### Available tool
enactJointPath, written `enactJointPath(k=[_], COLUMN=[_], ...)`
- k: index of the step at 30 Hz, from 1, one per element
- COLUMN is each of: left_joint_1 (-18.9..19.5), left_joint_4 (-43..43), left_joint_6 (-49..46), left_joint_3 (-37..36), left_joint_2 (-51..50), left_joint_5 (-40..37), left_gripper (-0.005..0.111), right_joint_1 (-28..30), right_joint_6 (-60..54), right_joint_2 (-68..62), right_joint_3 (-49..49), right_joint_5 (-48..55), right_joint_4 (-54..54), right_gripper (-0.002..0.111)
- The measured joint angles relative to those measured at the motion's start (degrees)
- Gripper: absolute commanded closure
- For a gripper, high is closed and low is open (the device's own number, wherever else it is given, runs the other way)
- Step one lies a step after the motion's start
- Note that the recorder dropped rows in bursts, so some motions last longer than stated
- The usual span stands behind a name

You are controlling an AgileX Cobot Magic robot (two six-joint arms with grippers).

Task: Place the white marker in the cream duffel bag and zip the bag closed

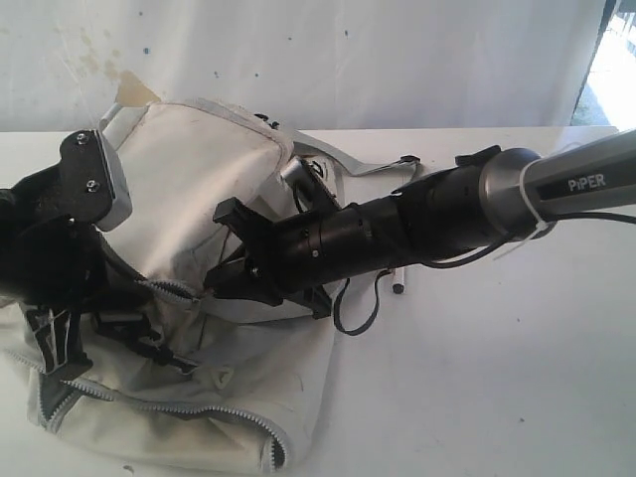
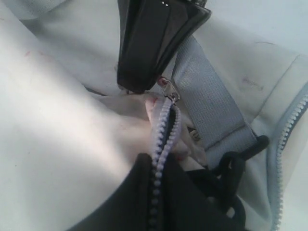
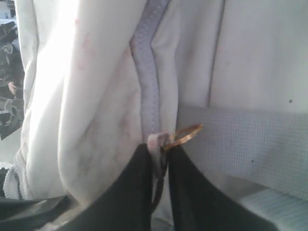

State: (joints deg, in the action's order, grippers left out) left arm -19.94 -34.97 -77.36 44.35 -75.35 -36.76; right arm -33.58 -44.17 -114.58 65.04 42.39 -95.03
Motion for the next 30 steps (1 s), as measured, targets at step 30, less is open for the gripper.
enactJointPath(k=[30], left_joint_1=[-0.1], left_joint_4=[8.3], left_joint_6=[-0.8], left_joint_3=[0.0], left_joint_2=[6.2], left_joint_5=[-7.1], left_gripper=[0.107], right_joint_1=[2.0], right_joint_6=[-20.1], right_joint_2=[0.0], right_joint_3=[4.2], right_joint_5=[-17.8], right_joint_4=[0.6], right_gripper=[0.108])
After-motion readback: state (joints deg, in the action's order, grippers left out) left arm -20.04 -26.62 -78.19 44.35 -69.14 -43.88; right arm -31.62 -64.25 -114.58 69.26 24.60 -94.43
